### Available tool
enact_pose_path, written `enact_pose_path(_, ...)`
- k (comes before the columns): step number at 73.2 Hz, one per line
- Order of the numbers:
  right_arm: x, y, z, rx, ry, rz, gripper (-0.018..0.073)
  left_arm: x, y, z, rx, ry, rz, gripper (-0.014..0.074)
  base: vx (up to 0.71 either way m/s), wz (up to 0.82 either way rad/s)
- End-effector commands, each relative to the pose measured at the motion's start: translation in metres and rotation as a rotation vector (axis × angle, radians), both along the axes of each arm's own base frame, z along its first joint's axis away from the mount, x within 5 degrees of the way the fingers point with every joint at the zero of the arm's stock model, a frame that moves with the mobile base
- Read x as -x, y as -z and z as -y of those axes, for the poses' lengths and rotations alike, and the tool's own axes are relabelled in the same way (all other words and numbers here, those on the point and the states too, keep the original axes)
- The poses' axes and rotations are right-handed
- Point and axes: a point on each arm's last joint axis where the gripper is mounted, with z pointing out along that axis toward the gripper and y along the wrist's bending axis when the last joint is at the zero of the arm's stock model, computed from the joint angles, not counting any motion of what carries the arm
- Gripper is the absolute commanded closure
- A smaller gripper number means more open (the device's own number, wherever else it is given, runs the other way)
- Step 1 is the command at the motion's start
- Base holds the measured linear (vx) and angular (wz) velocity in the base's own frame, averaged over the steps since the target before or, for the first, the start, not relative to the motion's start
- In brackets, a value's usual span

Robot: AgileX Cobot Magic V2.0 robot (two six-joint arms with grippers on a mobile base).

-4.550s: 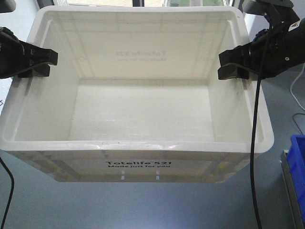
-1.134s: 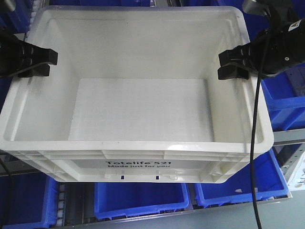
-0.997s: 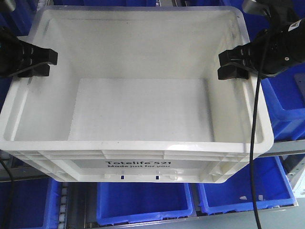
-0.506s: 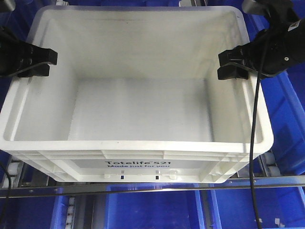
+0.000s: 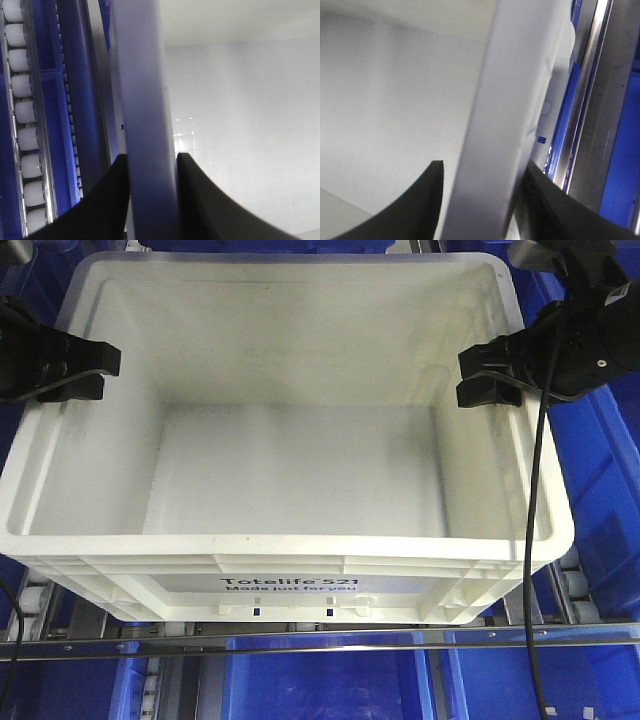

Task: Move bin from left to right shelf
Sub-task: 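Push the held crate forward onto the roller shelf with both grippers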

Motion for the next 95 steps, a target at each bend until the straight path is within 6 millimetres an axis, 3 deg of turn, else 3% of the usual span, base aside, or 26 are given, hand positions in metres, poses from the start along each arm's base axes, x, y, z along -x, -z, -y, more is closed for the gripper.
enact_pose_path(1,0.0067,-0.0310,-0.0004,-0.034,-0.019,0.145,0.0564,0.0018,-0.0309,-0.0013,0.023,-0.005,0.185,0.0603,0.00,0.00)
enact_pose_path(95,0.0066,-0.0311,-0.0005,-0.035,-0.019,0.146,0.0564,0.0013,-0.0309,-0.0012,0.023,-0.006,0.188,0.0603,0.00,0.00)
